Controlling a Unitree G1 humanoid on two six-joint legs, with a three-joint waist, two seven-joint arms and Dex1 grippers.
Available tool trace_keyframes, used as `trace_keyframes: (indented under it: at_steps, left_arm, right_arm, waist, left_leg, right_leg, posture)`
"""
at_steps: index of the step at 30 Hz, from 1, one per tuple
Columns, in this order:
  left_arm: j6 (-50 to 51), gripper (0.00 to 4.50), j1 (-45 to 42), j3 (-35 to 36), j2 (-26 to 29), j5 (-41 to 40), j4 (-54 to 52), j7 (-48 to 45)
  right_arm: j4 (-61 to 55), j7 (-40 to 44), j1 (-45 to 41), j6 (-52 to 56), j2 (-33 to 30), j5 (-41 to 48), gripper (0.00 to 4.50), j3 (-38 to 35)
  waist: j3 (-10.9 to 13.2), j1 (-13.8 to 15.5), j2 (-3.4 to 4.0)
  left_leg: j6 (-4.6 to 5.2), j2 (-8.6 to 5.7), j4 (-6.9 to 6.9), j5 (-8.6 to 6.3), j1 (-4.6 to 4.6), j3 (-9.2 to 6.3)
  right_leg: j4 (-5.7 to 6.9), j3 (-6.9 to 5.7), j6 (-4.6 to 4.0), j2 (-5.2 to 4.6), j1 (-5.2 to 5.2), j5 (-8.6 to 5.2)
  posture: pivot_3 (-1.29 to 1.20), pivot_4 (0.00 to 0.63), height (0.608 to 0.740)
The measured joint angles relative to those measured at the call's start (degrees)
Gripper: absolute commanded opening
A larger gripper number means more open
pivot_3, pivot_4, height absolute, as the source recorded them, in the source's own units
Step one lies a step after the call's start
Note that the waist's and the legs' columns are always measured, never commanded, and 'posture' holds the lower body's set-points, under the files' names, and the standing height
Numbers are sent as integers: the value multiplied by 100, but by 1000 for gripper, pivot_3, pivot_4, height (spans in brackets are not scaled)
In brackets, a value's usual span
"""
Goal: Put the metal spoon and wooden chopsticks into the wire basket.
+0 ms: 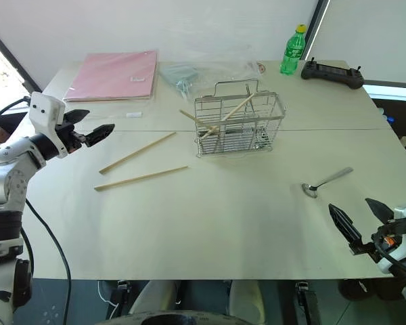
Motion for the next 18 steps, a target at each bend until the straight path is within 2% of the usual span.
trace_keyframes:
  at_steps: [18]
  left_arm:
    - [110, 4450, -71, -59, 0, 31, 70, -175]
  right_arm:
    - [3, -64, -168, 81, -52, 26, 4500, 0]
  waist:
    - [0, -1, 0]
  left_leg:
    - [0, 1, 0, 0, 0, 0]
  right_leg:
    - [1, 0, 0, 1, -1, 1]
  posture:
    - [0, 150, 709]
